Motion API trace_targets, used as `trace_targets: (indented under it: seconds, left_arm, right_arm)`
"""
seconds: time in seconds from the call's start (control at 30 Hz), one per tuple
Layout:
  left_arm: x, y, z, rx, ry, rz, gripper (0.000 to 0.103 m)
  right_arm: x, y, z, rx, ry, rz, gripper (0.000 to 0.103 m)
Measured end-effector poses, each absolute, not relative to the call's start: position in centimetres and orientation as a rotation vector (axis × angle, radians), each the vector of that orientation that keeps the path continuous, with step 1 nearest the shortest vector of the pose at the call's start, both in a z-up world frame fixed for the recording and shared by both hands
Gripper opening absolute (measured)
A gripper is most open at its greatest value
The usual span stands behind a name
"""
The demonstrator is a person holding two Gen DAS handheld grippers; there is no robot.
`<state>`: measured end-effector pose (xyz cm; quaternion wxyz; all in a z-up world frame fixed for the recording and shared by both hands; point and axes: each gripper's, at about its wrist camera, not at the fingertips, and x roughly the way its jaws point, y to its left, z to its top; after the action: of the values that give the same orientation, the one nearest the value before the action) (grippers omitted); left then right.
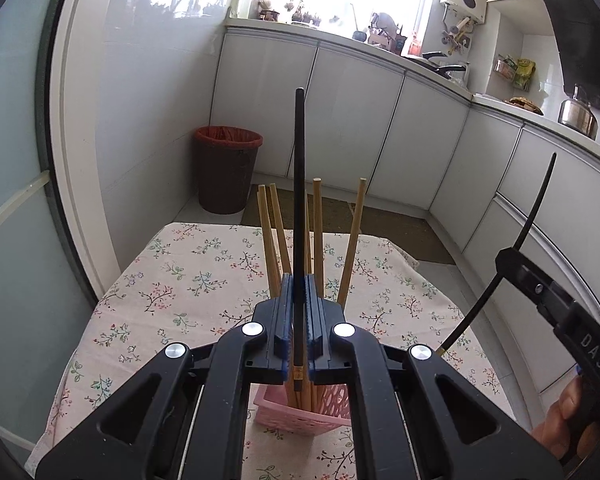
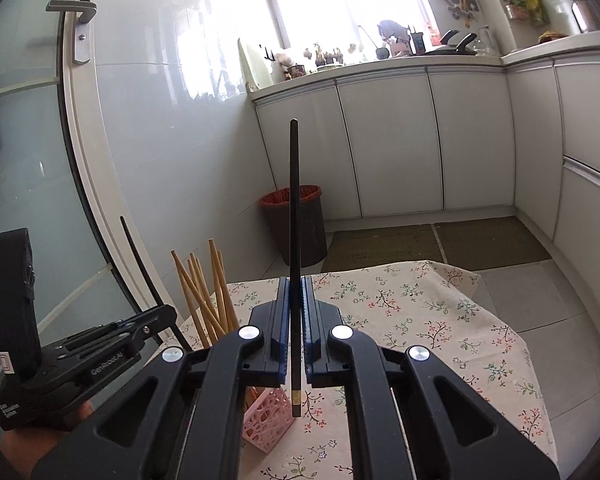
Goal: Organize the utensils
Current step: 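Carry both black chopsticks above the pink basket and lower them in, then open both tools to release the black chopsticks into the basket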
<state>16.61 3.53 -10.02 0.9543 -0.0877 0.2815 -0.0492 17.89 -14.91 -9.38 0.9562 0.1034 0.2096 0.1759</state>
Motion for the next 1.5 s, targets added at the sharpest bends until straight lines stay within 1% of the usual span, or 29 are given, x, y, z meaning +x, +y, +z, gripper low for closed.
trace_targets:
  seconds: [0.13,0.27,0.33,0.5,0.6,0.7,0.93,1.03,1.13,1.17,1.23,1.3,1.4,1.5]
  left_arm:
    - [17.6,2.9,-11.6,-0.121,0.674,-0.054,0.005]
    - [18.4,3.7,-13.1,-0.133,0.778,-0.054,0.006]
    - [18.0,4.5,-12.5,-0.197,0.792,-0.068,0.011]
    - [15.4,6.9,-9.1,-0.28,0.702,-0.06,0.026]
    - [14.6,8.7,-8.8,-0.337,0.728,-0.04,0.034]
    - [14.7,9.9,-9.2,-0.374,0.762,-0.012,0.034]
    - [14.7,10.7,-9.1,-0.411,0.766,-0.007,0.037]
    - [14.8,11.2,-9.2,-0.427,0.77,0.007,0.039]
    - [14.8,11.6,-9.4,-0.437,0.779,0.011,0.04]
    - [14.8,11.6,-9.4,-0.438,0.778,0.01,0.04]
    - [14.7,11.5,-9.2,-0.431,0.772,0.006,0.041]
    - [14.6,11.1,-9.0,-0.421,0.768,-0.003,0.043]
    - [14.5,10.7,-8.7,-0.403,0.76,-0.009,0.044]
    - [14.3,10.1,-8.5,-0.382,0.764,-0.011,0.045]
  right_arm:
    - [18.0,-14.8,-9.6,0.212,0.428,0.366,0.006]
    - [17.9,-14.2,-9.6,0.215,0.417,0.379,0.006]
    - [17.9,-14.0,-9.8,0.221,0.415,0.393,0.006]
    - [17.6,-13.0,-10.2,0.24,0.398,0.41,0.006]
    - [17.4,-11.8,-10.2,0.228,0.374,0.428,0.006]
    - [17.6,-10.1,-10.8,0.202,0.374,0.444,0.006]
    - [18.7,-7.1,-13.7,0.155,0.415,0.447,0.006]
    - [18.9,-5.8,-14.7,0.105,0.462,0.467,0.006]
    - [18.6,-5.3,-14.9,0.058,0.506,0.468,0.01]
    - [18.5,-5.6,-14.5,0.065,0.503,0.466,0.015]
    - [18.4,-6.6,-13.7,0.106,0.499,0.459,0.018]
    - [18.4,-7.8,-12.8,0.157,0.491,0.455,0.018]
    - [18.2,-8.9,-11.9,0.181,0.496,0.434,0.025]
    - [18.0,-9.6,-10.8,0.183,0.526,0.421,0.026]
